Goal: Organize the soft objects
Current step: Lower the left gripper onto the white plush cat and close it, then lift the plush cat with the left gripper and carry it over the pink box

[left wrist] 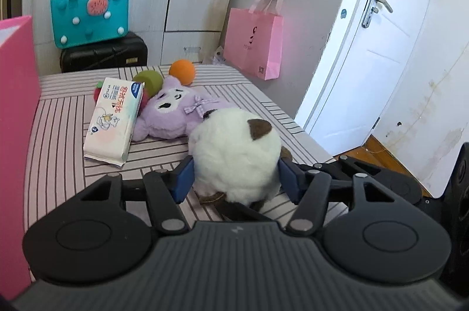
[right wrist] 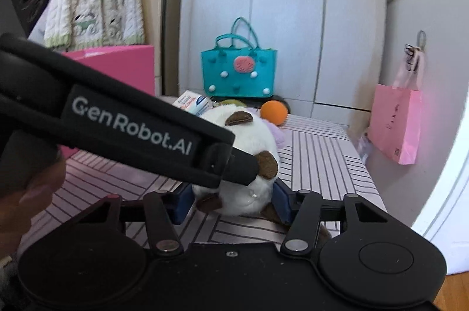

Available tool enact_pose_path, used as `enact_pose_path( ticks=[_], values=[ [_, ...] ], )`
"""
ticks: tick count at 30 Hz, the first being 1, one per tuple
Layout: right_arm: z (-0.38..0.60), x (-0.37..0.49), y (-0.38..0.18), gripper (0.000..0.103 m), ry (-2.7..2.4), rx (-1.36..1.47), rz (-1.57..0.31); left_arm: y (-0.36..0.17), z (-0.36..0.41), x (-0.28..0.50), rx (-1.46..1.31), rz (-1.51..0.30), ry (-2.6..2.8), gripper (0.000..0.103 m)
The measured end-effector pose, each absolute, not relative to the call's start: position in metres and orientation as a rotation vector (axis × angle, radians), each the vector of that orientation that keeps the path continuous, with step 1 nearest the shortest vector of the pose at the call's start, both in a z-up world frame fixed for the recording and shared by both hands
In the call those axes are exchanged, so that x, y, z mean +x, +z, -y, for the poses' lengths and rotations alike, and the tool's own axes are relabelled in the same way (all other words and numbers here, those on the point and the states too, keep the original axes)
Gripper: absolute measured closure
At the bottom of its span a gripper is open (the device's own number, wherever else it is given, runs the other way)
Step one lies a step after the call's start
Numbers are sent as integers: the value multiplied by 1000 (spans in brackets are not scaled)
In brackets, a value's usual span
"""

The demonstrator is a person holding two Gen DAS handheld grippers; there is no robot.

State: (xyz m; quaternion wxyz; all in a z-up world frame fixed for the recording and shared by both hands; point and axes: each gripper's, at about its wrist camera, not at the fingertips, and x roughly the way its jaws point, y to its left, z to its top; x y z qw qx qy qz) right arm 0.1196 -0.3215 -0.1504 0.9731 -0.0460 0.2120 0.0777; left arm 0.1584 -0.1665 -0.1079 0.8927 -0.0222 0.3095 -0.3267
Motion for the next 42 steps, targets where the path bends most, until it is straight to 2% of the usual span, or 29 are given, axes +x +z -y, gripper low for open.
enact_pose_path(
  ticks=[5,13,25,42],
  values=[
    [308,108,-149,42,160,-124,-436,-103,168,146,16,-674,-639,45],
    [303,89,-126,42,205,-7,-466,-80,153,122,42,-691,-610,45],
    [286,63,-66,41,330,-115,-507,-30,111,99,52,-757,-721,46],
    [219,55,11,40,494,-282,-373,38,31,74,44,-625,-677,46]
  ],
)
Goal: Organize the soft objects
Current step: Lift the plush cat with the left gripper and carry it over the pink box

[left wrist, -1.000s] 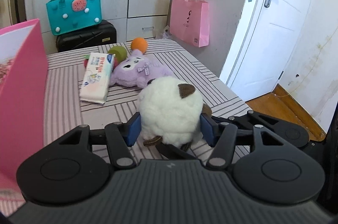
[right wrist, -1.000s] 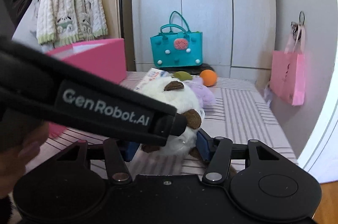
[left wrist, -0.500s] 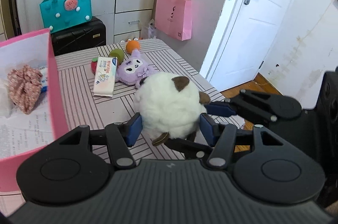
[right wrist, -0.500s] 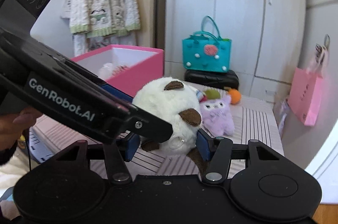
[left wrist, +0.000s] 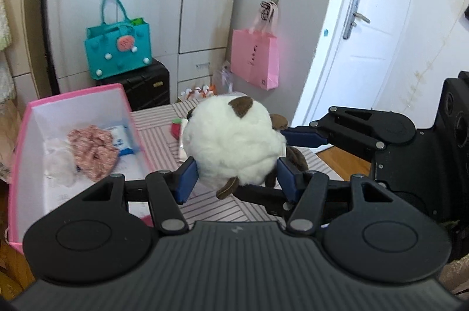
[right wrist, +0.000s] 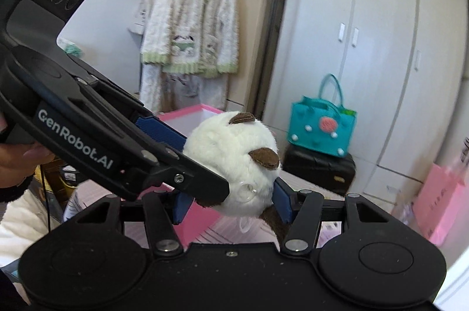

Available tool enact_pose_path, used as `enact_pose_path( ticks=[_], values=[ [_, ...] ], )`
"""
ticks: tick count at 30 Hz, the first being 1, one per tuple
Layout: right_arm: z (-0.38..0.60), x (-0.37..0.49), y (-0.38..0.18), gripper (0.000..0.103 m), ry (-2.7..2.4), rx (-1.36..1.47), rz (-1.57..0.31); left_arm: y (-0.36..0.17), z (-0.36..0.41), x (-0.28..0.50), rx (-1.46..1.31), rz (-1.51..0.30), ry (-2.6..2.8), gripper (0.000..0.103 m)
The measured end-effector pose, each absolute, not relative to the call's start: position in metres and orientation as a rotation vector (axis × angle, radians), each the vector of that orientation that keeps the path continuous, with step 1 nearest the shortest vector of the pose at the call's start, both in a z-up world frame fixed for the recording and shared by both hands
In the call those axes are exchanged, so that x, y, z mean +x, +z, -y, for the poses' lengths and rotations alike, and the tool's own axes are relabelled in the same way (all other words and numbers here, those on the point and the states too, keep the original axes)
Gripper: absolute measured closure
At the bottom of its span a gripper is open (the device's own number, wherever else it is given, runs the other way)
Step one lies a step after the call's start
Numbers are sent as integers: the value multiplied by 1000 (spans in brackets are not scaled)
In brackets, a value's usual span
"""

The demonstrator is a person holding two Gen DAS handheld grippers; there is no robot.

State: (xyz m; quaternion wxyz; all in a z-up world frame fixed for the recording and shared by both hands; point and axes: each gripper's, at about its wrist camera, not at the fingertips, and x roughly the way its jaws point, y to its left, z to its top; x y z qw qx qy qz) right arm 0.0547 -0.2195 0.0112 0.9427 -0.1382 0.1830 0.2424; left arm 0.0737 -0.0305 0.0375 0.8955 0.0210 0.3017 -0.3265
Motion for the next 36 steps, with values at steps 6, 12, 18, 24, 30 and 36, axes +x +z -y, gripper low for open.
enact_pose_path(
  ticks=[6,12,18,24,30,36],
  values=[
    [186,67,25,40,578,-321,-322,48,-10,77,-3,-591,-633,46],
    [155,98,33,40,681,-326,-316,53,-47,97,-56,-592,-559,46],
    [127,143,26,40,762,-324,-395,49,-67,137,-85,-678,-485,46],
    [108,183,-4,41,813,-324,-516,16,-81,178,-115,-799,-436,46],
    [95,210,-27,41,825,-389,-613,-13,-78,211,-123,-908,-411,46],
    [96,226,-33,43,853,-425,-709,-27,-81,230,-140,-1002,-437,45]
  ],
)
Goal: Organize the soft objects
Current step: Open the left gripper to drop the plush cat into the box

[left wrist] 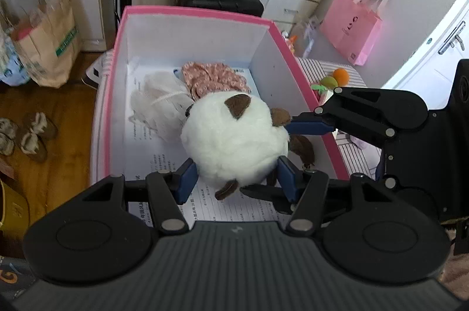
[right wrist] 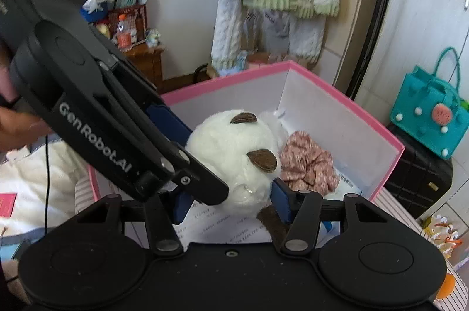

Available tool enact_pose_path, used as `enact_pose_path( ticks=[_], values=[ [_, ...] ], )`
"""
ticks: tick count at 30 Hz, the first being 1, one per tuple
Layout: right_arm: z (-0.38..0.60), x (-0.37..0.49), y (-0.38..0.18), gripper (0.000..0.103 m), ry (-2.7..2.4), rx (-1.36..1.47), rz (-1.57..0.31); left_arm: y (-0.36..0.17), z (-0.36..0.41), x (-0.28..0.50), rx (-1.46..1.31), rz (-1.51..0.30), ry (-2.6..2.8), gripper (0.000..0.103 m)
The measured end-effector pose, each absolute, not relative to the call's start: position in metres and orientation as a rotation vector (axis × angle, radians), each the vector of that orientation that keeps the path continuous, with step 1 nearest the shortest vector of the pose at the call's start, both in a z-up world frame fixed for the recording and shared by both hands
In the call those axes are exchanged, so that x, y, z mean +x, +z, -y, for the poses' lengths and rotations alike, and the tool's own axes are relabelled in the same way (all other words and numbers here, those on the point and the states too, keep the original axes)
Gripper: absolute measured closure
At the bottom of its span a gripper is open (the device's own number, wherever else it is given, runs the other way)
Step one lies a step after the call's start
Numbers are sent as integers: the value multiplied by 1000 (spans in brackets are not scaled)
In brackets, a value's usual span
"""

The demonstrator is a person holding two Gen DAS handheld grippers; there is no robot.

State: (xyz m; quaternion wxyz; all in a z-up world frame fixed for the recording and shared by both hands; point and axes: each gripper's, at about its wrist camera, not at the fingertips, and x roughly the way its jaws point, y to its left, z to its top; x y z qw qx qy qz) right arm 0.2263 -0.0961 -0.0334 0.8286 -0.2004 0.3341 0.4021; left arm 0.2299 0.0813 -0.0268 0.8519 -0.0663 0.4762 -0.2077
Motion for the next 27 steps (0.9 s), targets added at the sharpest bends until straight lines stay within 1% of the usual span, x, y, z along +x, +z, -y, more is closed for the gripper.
enact_pose_path(
  ticks=[8,12,16,17,18,19,20,21,22,27],
  values=[
    [92,239,-34,44,836,-497,-802,-31,-68,245,-131,-1084,-454,46],
    [86,243,-40,44,781,-575,-810,-35,-66,254,-141,-1106,-436,46],
    [86,245,-42,45,746,-615,-805,-36,-70,258,-153,-1089,-415,46],
    [87,245,-41,47,748,-613,-805,-37,-71,258,-154,-1087,-418,47],
    [88,245,-41,53,752,-610,-805,-38,-71,258,-153,-1085,-422,51],
    [89,244,-41,55,747,-606,-804,-39,-70,258,-150,-1085,-426,55],
    [90,244,-41,57,743,-603,-802,-39,-69,258,-144,-1084,-430,56],
    [92,242,-41,58,743,-600,-799,-40,-67,258,-139,-1081,-427,59],
    [94,240,-40,57,741,-595,-794,-39,-66,257,-134,-1072,-424,61],
    [109,222,-26,57,745,-511,-774,-29,-65,246,-83,-1029,-395,60]
  ],
)
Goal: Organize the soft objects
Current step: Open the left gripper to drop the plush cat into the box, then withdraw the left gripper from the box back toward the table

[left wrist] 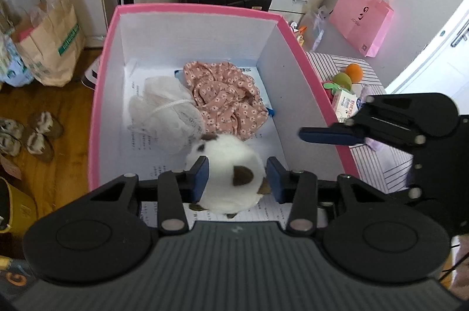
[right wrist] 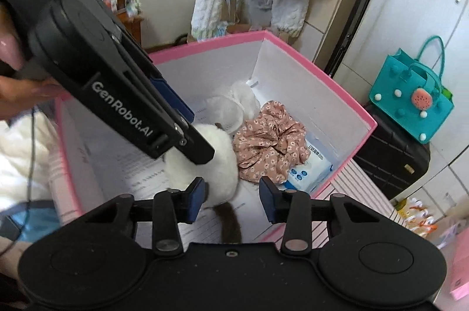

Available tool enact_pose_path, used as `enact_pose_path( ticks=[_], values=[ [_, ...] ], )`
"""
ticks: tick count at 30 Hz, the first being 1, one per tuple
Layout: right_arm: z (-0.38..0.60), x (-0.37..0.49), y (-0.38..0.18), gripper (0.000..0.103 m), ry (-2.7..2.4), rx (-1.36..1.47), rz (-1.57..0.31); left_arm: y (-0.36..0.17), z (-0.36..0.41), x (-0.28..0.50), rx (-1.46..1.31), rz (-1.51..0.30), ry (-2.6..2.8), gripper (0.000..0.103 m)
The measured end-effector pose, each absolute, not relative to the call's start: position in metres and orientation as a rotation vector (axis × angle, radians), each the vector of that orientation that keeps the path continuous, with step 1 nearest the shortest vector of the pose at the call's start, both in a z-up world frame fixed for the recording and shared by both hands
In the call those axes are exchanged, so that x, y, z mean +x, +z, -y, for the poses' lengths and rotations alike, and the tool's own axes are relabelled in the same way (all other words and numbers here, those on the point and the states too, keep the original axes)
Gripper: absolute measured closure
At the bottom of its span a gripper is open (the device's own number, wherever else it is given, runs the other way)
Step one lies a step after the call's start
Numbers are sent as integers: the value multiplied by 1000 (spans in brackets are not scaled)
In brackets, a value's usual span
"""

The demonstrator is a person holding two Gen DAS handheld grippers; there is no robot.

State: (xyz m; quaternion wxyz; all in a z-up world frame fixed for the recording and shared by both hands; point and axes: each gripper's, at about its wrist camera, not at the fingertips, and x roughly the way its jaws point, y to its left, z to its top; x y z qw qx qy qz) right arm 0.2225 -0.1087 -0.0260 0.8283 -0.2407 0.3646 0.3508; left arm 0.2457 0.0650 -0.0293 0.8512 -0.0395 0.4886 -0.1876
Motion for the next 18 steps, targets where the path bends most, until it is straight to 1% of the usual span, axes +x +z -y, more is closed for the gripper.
enact_pose_path(
  ticks=[4,8,13,18],
  values=[
    [124,205,-9,57,734,-424,-754,-15,-64,229,-38,-1006,-400,55],
    [139,185,7,57,741,-338,-746,0,-60,208,11,-978,-392,53],
    [147,165,22,54,738,-308,-728,19,-56,178,59,-932,-385,47],
    [155,146,35,54,730,-297,-712,37,-54,151,78,-899,-393,45]
  ],
)
